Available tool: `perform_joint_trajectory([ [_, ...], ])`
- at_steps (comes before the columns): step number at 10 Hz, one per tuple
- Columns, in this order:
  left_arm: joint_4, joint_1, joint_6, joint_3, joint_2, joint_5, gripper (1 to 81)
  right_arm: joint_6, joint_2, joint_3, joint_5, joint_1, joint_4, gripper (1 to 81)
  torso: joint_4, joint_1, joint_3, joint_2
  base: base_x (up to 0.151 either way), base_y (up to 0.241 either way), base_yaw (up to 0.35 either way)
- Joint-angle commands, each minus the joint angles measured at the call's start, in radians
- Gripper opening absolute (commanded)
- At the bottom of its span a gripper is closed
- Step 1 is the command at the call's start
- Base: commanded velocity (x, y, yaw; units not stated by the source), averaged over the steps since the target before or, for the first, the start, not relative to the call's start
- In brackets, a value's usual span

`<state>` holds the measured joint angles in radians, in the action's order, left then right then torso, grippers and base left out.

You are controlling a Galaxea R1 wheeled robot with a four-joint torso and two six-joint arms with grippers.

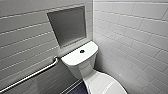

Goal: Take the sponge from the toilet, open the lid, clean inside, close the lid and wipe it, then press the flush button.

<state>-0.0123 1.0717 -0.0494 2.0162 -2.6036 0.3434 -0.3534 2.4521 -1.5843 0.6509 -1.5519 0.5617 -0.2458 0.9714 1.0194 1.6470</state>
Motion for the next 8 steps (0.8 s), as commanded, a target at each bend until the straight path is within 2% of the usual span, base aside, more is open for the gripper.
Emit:
perform_joint_trajectory([
  [1, 0.091, 0.06, 0.009, -0.011, 0.043, -0.038, 81.1, -0.001, -0.11, 0.199, -0.071, 0.074, -0.033, 1.0, 0.0, 0.0, 0.0, 0.0, 0.0, 0.0, 0.0],
  [5, 0.109, 0.159, 0.009, -0.014, 0.042, -0.04, 81.1, -0.007, -0.31, 0.477, -0.063, 0.209, -0.017, 1.0, 0.0, 0.0, 0.0, 0.0, 0.0, 0.0, 0.0],
  [8, 0.112, 0.204, 0.009, 0.018, 0.023, -0.069, 81.1, -0.009, -0.421, 0.524, -0.074, 0.31, 0.05, 1.0, 0.0, 0.0, 0.0, 0.0, 0.0, 0.0, 0.0],
])
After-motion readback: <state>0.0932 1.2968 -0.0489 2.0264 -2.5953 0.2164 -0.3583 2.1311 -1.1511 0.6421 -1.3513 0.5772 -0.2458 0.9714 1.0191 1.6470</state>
